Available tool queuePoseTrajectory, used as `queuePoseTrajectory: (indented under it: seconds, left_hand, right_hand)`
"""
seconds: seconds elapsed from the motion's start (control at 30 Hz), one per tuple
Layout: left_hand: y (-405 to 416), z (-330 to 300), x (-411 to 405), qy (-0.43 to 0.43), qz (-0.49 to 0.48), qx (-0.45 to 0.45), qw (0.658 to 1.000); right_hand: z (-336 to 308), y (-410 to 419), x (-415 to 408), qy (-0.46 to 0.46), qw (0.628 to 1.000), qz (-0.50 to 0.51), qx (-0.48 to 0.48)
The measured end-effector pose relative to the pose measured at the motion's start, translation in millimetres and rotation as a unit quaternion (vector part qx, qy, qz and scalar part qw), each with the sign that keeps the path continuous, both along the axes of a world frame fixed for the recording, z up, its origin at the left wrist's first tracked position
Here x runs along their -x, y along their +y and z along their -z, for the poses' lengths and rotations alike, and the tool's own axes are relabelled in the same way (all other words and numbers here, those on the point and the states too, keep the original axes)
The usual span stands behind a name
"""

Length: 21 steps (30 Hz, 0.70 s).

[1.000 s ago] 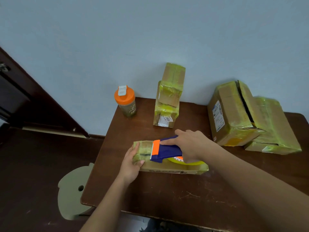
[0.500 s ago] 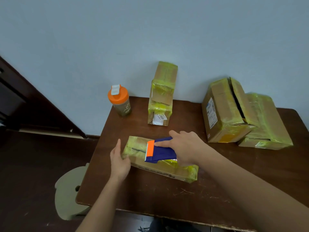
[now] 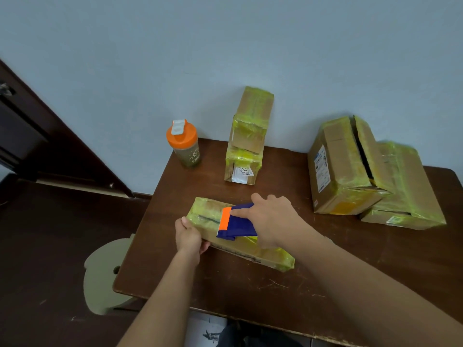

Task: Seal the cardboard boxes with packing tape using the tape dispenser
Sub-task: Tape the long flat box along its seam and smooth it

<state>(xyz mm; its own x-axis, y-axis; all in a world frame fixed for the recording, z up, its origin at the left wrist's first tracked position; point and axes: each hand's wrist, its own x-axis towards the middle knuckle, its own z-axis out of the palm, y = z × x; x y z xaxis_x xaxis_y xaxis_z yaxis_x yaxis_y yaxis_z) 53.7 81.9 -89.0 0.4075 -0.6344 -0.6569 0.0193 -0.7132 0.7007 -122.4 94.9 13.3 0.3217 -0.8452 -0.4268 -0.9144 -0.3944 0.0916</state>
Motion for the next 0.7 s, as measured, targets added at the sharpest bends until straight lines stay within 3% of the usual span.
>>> queuePoseTrajectory:
  seconds: [0.47, 0.7]
  left_hand:
    - [-14, -2, 5, -0.010, -0.079, -0.026, 0.996]
    - [-12, 0, 2, -0.004, -0.079, -0.017, 0.997]
  right_hand:
    - [-19, 6, 21, -0.027, 0.996, 0.020, -0.085]
    - [-25, 20, 43, 0.023, 0.994, 0.026, -0.104]
